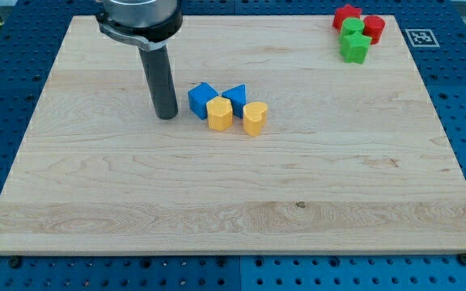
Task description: Place your arm above the triangle
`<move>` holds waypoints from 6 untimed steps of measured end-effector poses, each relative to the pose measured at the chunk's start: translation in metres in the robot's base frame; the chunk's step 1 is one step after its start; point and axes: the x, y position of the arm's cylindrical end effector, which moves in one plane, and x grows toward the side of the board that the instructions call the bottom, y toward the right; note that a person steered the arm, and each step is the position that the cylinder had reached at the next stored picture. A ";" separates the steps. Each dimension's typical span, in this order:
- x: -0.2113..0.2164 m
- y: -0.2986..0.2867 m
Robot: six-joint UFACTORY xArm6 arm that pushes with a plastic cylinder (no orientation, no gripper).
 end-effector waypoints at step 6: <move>-0.096 0.007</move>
